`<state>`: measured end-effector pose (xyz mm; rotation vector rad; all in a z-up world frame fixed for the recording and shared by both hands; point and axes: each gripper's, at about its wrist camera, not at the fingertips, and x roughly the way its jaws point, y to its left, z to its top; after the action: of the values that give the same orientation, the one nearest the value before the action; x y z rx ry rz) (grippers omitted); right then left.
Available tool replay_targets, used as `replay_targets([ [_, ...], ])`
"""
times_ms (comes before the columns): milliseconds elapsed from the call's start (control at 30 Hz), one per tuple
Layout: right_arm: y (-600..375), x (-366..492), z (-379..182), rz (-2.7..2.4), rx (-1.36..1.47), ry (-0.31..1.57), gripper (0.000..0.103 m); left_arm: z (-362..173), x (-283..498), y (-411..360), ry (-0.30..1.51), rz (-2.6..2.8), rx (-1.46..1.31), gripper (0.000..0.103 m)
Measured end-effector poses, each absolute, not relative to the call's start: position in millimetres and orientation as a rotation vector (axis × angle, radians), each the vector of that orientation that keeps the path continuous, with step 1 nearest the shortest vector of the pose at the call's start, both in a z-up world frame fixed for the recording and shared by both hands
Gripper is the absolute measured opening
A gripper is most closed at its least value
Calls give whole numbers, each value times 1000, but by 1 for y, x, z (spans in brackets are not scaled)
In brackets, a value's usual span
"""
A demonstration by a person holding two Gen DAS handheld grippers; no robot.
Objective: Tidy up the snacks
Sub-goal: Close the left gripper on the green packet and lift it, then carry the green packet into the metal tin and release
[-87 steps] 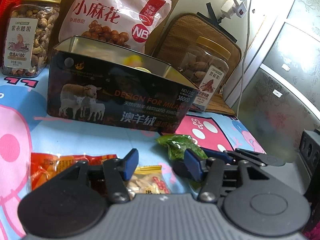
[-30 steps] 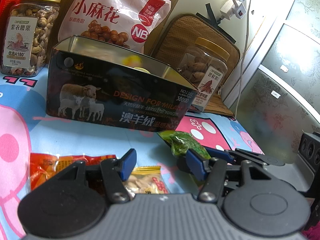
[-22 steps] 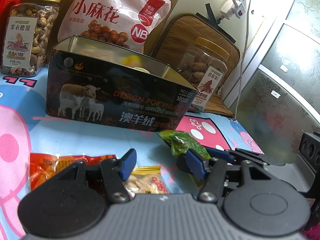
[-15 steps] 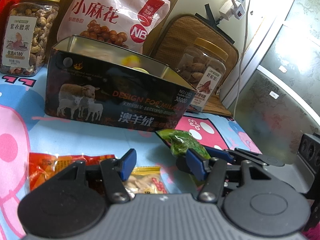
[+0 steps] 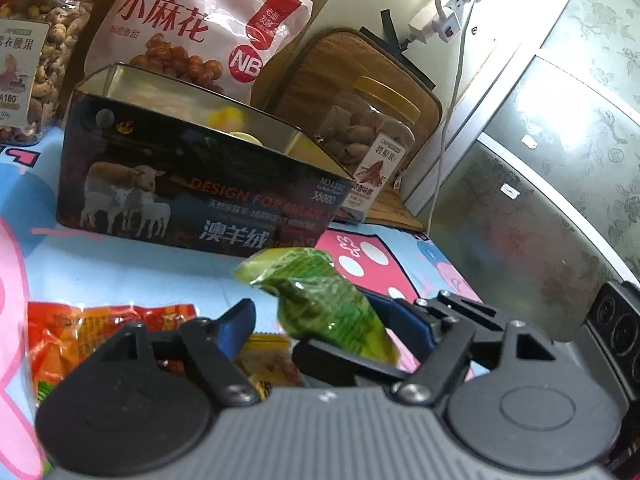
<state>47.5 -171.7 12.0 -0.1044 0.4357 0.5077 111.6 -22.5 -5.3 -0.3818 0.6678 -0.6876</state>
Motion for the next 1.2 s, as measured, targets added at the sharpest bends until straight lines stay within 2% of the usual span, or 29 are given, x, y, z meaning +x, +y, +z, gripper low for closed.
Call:
replay_targets([
  [67, -175, 51, 13, 517, -76, 445, 52, -5, 112, -24, 671, -694, -378, 69],
  [433, -177, 51, 12, 508, -58, 457, 52, -5, 111, -25, 665, -687, -361, 64],
  [567, -178, 51, 12, 504, -48, 464, 52, -4, 110, -24, 657, -689, -361, 58],
  [700, -178, 52, 12, 505, -51, 468, 52, -3, 109, -24, 647, -707, -356, 47],
  [1200, -180, 54, 11, 513, -33, 484, 54, -2, 111, -22, 645, -706, -359, 42],
])
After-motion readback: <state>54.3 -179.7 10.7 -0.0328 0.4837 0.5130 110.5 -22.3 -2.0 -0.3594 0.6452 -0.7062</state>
